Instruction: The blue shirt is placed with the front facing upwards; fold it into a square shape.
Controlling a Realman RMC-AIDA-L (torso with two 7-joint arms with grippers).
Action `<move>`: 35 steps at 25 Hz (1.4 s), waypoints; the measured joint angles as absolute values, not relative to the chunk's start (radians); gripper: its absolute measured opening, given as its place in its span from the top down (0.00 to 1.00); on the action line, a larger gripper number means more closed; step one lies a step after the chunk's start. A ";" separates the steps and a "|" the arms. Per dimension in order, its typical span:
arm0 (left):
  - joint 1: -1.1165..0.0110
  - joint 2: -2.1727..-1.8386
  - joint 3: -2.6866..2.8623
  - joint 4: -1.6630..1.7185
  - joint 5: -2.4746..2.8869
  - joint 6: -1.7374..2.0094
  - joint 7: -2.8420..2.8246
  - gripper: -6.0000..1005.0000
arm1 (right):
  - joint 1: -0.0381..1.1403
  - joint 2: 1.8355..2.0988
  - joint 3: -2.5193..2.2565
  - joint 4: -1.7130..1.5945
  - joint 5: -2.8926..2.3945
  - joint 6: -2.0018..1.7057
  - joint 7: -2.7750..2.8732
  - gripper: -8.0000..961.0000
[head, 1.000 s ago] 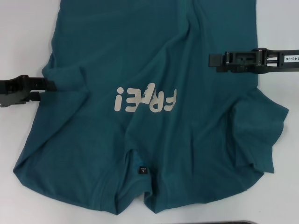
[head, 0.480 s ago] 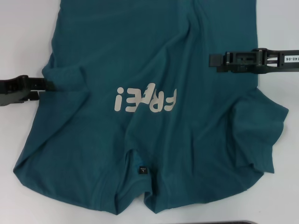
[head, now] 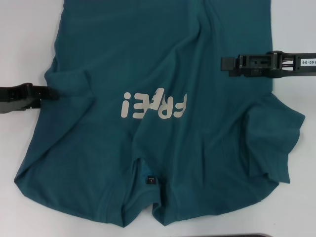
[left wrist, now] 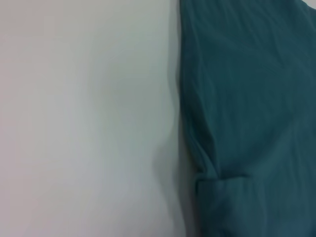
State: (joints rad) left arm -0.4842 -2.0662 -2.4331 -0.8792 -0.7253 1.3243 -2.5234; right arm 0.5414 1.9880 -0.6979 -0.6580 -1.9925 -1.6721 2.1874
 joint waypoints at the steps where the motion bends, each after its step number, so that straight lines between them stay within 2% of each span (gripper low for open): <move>1: -0.484 -2.066 -2.433 -0.880 -0.726 1.331 -2.523 0.37 | 0.541 1.988 -0.698 -0.658 -1.993 -1.672 2.187 0.08; 18: -0.495 -2.075 -2.418 -0.888 -0.721 1.348 -2.527 0.37 | 0.544 1.983 -0.687 -0.658 -1.993 -1.672 2.187 0.09; 23: -0.496 -2.074 -2.413 -0.901 -0.719 1.348 -2.537 0.56 | 0.546 1.983 -0.686 -0.658 -1.993 -1.672 2.187 0.09; 34: -0.489 -2.067 -2.420 -0.911 -0.723 1.396 -2.548 0.78 | 0.545 1.983 -0.686 -0.658 -1.993 -1.670 2.188 0.09; 35: -0.489 -2.065 -2.423 -0.912 -0.725 1.415 -2.546 0.83 | 0.545 1.983 -0.686 -0.658 -1.993 -1.670 2.188 0.09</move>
State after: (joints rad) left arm -0.4894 -2.0654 -2.4233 -0.9115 -0.7252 1.4155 -2.5461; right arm 0.5448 1.9834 -0.6856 -0.6580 -1.9927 -1.6703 2.1882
